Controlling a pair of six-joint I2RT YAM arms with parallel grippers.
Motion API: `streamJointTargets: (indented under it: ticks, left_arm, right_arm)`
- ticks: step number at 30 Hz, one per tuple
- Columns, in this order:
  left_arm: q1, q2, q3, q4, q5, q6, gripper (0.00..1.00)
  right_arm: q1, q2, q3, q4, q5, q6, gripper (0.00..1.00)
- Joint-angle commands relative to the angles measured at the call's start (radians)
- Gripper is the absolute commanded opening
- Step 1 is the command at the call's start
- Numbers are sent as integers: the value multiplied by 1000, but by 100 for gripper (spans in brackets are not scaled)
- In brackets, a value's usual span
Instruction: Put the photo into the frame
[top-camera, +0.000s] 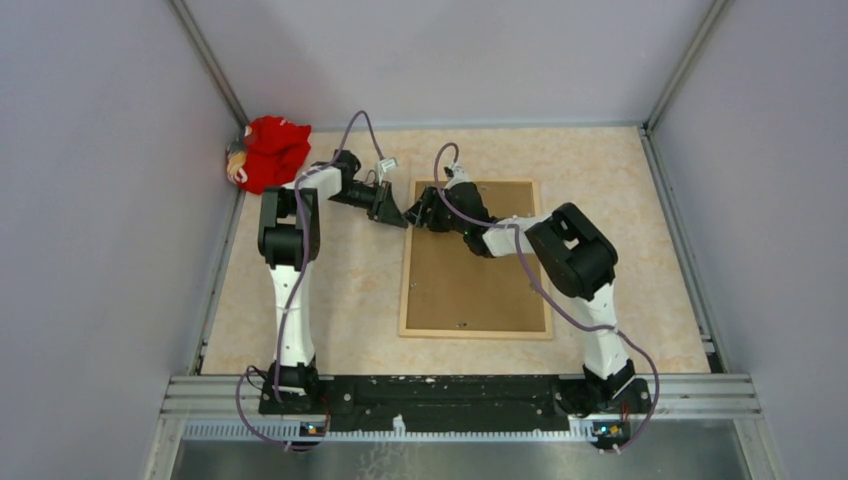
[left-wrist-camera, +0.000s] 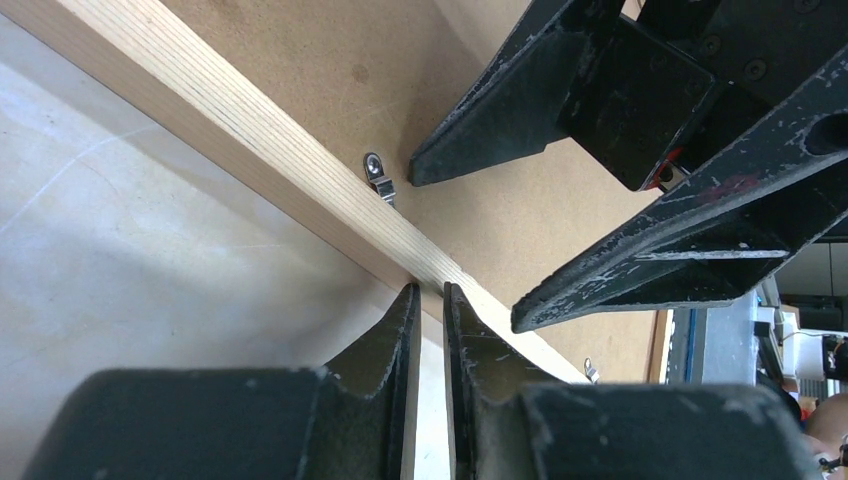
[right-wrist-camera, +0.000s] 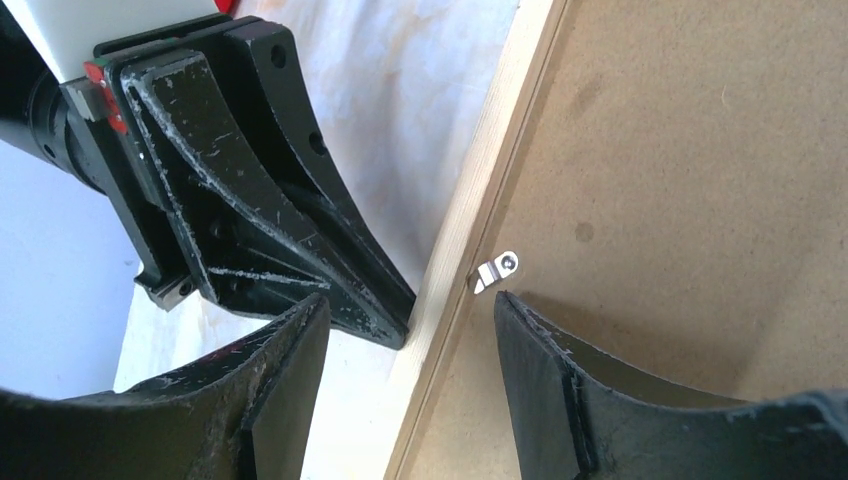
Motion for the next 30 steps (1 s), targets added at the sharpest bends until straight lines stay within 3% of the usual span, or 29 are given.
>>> streamJointTargets:
  ticks: [1,13,30]
  left_arm:
    - [-19,1,-28,-35,-71,46,18]
    - [-21,-1,-37,-40,-71,58,19]
    - [-21,-4,-45,-46,-73,68,19]
  right_arm:
    - [15,-17,-51,-92,-8,1,63]
    - [20,46,20,-107,-43,58,63]
    - [37,78,110,-221,102,-2,61]
